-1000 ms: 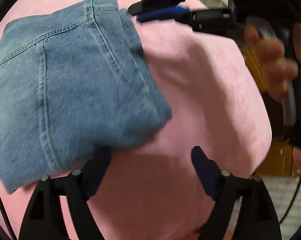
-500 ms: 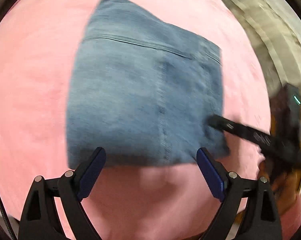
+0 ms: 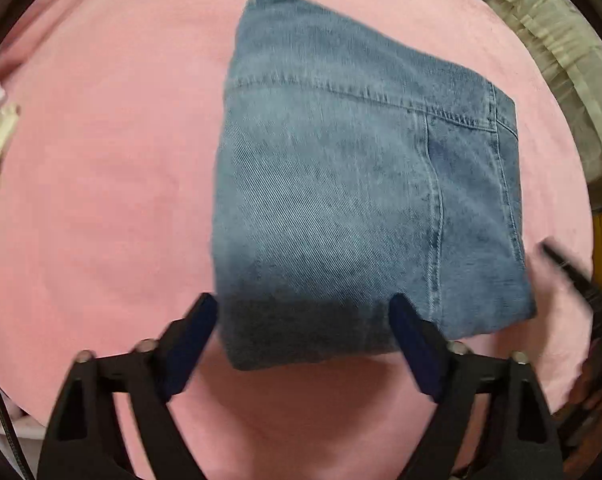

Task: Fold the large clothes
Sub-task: 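Press and square the folded denim bundle with both grippers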

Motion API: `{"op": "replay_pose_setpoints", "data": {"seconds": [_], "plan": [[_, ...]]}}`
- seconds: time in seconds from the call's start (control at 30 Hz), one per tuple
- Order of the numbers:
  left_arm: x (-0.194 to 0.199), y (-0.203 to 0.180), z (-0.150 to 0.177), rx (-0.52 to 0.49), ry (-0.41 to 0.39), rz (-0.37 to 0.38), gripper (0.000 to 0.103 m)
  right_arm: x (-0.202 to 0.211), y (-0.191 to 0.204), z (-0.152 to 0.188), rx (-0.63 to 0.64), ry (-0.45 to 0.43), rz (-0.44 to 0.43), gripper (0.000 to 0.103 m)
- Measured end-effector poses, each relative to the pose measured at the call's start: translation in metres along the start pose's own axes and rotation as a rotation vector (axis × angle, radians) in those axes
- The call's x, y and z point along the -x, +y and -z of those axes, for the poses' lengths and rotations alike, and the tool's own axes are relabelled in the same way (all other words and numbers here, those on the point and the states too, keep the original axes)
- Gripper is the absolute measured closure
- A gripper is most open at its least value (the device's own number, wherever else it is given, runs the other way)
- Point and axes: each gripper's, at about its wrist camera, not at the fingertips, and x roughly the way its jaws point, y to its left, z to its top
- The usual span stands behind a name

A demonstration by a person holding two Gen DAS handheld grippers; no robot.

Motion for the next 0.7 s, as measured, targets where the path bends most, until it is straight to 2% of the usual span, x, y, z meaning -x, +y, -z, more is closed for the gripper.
{"op": "replay_pose_setpoints", "data": {"seconds": [0.03, 0.07, 0.1, 0.13, 0.17, 0.23, 0.3, 0.37, 0.4, 0.43, 0.47, 0.53, 0.57, 0.7], "plan": [[0.006, 0.001, 0.001, -0.010, -0.031, -0.006, 0.030, 0.016, 0.003, -0.004, 0.017, -0.081, 0.021, 0.092], [0.010, 0.002, 0.002, -0.015, -0.059, 0.001, 0.040, 0.029, 0.006, -0.009, 0.031, -0.147, 0.025, 0.089], [0.015, 0.003, 0.002, -0.018, -0.088, 0.024, 0.047, 0.035, 0.009, -0.012, 0.038, -0.172, 0.013, 0.087], [0.017, 0.003, 0.000, -0.017, -0.103, 0.054, 0.060, 0.037, 0.011, -0.017, 0.046, -0.171, -0.034, 0.086], [0.016, 0.004, -0.002, -0.013, -0.098, 0.087, 0.074, 0.034, 0.011, -0.020, 0.051, -0.151, -0.090, 0.086], [0.011, -0.009, -0.017, -0.013, -0.064, 0.139, 0.094, 0.020, 0.017, -0.026, 0.037, -0.071, -0.224, 0.088], [-0.003, -0.022, -0.031, -0.013, -0.019, 0.165, 0.094, -0.001, 0.031, -0.026, 0.002, 0.029, -0.385, 0.103], [-0.020, -0.033, -0.043, -0.002, 0.066, 0.167, 0.093, -0.029, 0.057, -0.019, -0.019, 0.195, -0.471, 0.103], [-0.025, -0.044, -0.044, 0.005, 0.091, 0.156, 0.093, -0.046, 0.068, -0.013, -0.021, 0.283, -0.473, 0.103], [-0.030, -0.043, -0.043, 0.014, 0.102, 0.128, 0.093, -0.058, 0.076, -0.006, -0.021, 0.336, -0.459, 0.103], [-0.036, -0.041, -0.043, 0.027, 0.105, 0.100, 0.095, -0.066, 0.078, -0.001, -0.026, 0.353, -0.450, 0.103], [-0.039, -0.023, -0.041, 0.068, 0.101, 0.133, 0.099, -0.071, 0.064, 0.003, -0.079, 0.321, -0.447, 0.103], [-0.036, -0.011, -0.038, 0.098, 0.087, 0.163, 0.099, -0.069, 0.047, 0.003, -0.098, 0.298, -0.366, 0.103], [-0.021, 0.019, -0.024, 0.129, 0.028, 0.211, 0.100, -0.040, -0.011, 0.000, -0.099, 0.184, -0.192, 0.103]]}}
